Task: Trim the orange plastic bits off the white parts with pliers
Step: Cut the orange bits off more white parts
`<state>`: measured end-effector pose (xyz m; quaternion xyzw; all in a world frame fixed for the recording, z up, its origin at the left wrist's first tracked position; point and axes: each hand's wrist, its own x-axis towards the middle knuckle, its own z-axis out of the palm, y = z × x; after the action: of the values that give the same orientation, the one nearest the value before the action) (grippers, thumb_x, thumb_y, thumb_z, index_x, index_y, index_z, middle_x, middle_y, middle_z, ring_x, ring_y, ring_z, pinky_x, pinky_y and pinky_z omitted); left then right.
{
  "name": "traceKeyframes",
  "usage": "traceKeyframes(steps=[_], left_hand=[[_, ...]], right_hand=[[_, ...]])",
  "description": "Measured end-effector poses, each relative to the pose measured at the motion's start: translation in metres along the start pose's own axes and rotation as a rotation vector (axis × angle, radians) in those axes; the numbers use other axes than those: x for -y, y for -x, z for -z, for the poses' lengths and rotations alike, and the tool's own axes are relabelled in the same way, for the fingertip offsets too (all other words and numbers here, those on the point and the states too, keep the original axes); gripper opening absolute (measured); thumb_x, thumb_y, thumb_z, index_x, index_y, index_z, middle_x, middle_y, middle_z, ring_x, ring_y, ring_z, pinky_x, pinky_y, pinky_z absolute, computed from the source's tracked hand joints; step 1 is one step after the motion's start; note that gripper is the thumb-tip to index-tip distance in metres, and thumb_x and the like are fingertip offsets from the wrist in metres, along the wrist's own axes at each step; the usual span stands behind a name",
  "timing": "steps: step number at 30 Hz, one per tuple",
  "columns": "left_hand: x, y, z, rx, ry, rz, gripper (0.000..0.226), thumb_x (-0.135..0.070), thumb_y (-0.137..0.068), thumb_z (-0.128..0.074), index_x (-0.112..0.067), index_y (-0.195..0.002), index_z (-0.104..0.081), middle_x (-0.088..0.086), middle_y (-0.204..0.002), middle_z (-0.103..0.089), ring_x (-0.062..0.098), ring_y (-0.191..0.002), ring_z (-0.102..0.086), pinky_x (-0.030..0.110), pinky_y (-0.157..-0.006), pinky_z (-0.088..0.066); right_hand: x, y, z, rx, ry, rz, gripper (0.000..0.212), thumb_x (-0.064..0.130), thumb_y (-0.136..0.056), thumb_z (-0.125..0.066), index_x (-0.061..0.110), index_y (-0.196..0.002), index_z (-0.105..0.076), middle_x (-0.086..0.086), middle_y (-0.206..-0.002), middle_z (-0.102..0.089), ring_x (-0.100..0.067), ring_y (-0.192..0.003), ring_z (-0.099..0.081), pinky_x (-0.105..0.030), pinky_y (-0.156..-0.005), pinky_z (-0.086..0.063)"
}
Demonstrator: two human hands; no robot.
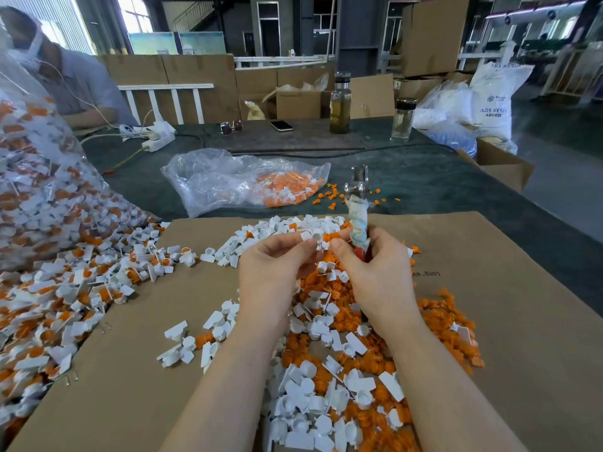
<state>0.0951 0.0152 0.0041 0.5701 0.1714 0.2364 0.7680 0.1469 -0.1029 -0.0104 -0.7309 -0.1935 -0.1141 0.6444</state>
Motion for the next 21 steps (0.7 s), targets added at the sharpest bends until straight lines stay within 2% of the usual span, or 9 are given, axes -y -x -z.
traceKeyframes(steps=[4,8,11,14,18,21], left_hand=[[0.0014,0.001,-0.0013,0.012,-0.025,-0.011,0.008,-0.001,-0.083,-0.075,-0.008,-0.08,-0.072,0.013,-0.073,-0.075,0.019,-0.071,-0.075,0.023,-0.061,-0.058],[0.0006,0.0015,-0.0016,0.01,-0.056,-0.033,0.008,-0.002,-0.081,-0.077,-0.008,-0.08,-0.073,0.009,-0.072,-0.076,0.019,-0.07,-0.075,0.023,-0.062,-0.058],[-0.0001,0.0025,-0.0019,0.011,-0.091,-0.074,0.008,-0.003,-0.08,-0.079,-0.01,-0.081,-0.076,0.008,-0.072,-0.076,0.019,-0.07,-0.075,0.021,-0.061,-0.057],[0.0001,0.0029,-0.0027,0.004,-0.136,-0.122,0.016,-0.005,-0.078,-0.081,-0.02,-0.075,-0.077,0.005,-0.072,-0.076,0.02,-0.071,-0.075,0.025,-0.066,-0.059],[-0.0005,0.0051,-0.0037,0.0,-0.236,-0.201,0.024,-0.011,-0.077,-0.084,-0.033,-0.07,-0.079,-0.002,-0.072,-0.076,0.02,-0.074,-0.075,0.035,-0.074,-0.061],[-0.0023,0.0061,-0.0037,0.009,-0.297,-0.226,0.032,-0.013,-0.078,-0.083,-0.043,-0.069,-0.077,-0.007,-0.072,-0.076,0.014,-0.074,-0.074,0.035,-0.075,-0.061]], right_hand=[[-0.0011,0.0021,-0.0039,-0.024,0.166,0.082,0.01,0.028,-0.087,-0.07,0.029,-0.089,-0.06,0.015,-0.071,-0.063,0.004,-0.074,-0.061,-0.008,-0.059,-0.046],[-0.0014,0.0036,-0.0063,-0.078,0.294,0.14,0.015,0.036,-0.087,-0.069,0.029,-0.091,-0.057,0.02,-0.073,-0.06,0.007,-0.077,-0.06,-0.008,-0.056,-0.045],[-0.0015,0.0045,-0.0064,-0.11,0.315,0.171,0.018,0.037,-0.087,-0.068,0.023,-0.097,-0.061,0.02,-0.076,-0.061,0.004,-0.078,-0.061,-0.012,-0.057,-0.046],[-0.0003,0.0056,-0.0058,-0.14,0.316,0.19,0.016,0.036,-0.086,-0.068,0.024,-0.093,-0.059,0.021,-0.073,-0.059,0.002,-0.078,-0.061,-0.014,-0.056,-0.047],[0.0003,0.0061,-0.0047,-0.129,0.322,0.188,0.015,0.029,-0.086,-0.071,0.024,-0.09,-0.057,0.022,-0.072,-0.058,0.003,-0.078,-0.06,-0.011,-0.054,-0.045],[-0.0003,0.0053,-0.0042,-0.117,0.31,0.169,0.015,0.029,-0.086,-0.071,0.021,-0.092,-0.06,0.02,-0.072,-0.058,0.004,-0.078,-0.06,-0.01,-0.056,-0.046]])
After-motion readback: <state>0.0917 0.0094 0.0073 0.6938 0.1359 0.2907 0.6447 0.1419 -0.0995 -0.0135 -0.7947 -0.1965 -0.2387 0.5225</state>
